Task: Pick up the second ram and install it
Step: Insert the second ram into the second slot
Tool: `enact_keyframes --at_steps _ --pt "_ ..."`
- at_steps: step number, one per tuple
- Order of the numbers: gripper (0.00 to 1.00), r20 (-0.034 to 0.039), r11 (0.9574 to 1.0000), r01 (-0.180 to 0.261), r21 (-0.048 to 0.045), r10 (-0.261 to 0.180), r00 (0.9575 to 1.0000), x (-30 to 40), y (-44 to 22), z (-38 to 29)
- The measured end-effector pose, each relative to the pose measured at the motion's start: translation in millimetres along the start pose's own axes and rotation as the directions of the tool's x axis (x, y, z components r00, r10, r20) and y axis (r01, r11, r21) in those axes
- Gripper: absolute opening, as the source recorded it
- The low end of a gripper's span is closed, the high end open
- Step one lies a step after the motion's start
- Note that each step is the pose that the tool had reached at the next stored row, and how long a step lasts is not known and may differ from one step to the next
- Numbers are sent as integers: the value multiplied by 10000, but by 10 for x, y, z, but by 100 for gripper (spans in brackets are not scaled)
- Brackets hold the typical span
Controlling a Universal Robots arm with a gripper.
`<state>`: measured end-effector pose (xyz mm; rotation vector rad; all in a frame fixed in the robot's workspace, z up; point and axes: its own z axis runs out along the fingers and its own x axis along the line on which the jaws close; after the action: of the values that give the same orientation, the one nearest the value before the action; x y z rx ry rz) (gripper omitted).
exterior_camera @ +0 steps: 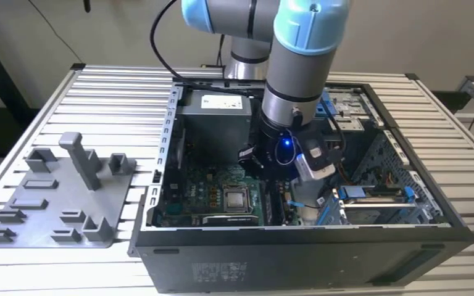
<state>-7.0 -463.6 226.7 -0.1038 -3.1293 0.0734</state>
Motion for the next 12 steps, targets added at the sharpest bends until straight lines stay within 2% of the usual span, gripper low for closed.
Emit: enact_keyframes --at_steps 12 --pt "14 0 10000 3 0 -3 10000 -10 7 32"
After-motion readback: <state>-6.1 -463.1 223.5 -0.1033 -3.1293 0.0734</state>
